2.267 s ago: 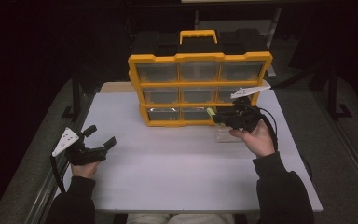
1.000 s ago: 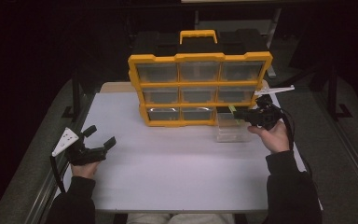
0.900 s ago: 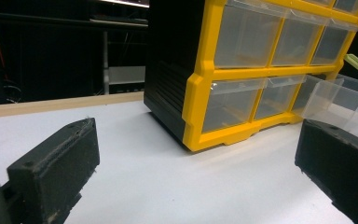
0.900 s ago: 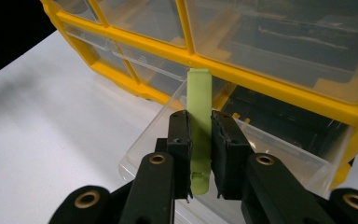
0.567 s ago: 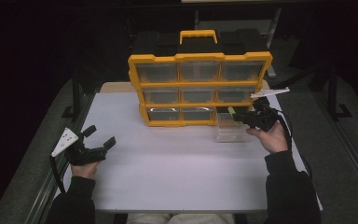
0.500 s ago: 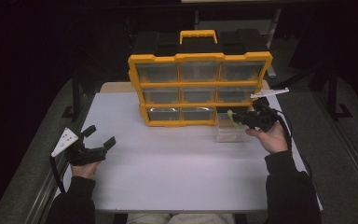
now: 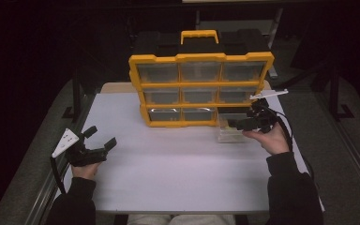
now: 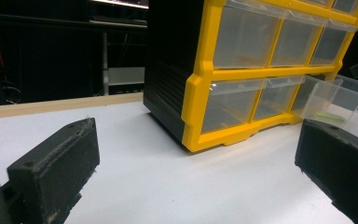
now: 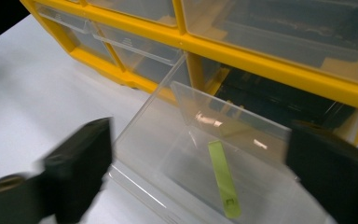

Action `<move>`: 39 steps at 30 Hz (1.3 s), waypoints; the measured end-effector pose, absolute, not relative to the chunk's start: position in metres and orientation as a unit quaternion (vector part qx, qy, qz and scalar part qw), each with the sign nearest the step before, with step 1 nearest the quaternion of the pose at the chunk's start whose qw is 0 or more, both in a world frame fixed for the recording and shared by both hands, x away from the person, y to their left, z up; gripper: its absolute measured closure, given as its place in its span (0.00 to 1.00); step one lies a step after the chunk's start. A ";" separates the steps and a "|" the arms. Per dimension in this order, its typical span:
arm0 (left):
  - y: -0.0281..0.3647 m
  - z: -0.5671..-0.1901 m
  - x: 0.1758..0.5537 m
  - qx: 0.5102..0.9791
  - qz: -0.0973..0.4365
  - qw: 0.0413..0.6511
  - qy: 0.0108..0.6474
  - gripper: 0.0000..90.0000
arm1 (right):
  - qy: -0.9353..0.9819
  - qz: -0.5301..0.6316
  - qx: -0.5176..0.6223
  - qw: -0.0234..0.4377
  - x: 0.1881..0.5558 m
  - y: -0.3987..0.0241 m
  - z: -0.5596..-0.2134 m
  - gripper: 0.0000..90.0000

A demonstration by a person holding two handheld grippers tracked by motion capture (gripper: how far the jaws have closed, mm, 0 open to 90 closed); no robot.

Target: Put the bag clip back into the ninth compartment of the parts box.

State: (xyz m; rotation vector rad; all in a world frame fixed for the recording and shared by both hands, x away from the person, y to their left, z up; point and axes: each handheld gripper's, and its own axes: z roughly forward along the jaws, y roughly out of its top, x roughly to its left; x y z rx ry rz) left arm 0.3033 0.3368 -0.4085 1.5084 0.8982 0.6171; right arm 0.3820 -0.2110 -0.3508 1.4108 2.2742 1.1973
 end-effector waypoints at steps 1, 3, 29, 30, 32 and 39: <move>0.337 -0.408 0.303 0.650 0.266 0.598 0.387 0.00 | 0.769 0.410 0.479 0.108 0.381 -0.212 -0.351 0.00; 0.337 -0.408 0.303 0.649 0.266 0.598 0.387 0.00 | 0.767 0.414 0.479 0.108 0.380 -0.212 -0.351 0.00; 0.336 -0.410 0.304 0.654 0.262 0.593 0.390 0.00 | 0.706 0.525 0.446 0.167 0.339 -0.231 -0.364 0.00; 0.336 -0.410 0.304 0.654 0.262 0.593 0.390 0.00 | 0.704 0.526 0.445 0.171 0.337 -0.231 -0.364 0.00; 0.336 -0.410 0.304 0.654 0.263 0.592 0.390 0.00 | 0.706 0.525 0.440 0.181 0.334 -0.229 -0.365 0.00; 0.337 -0.410 0.303 0.652 0.264 0.594 0.391 0.00 | 0.696 0.534 0.431 0.210 0.326 -0.229 -0.370 0.00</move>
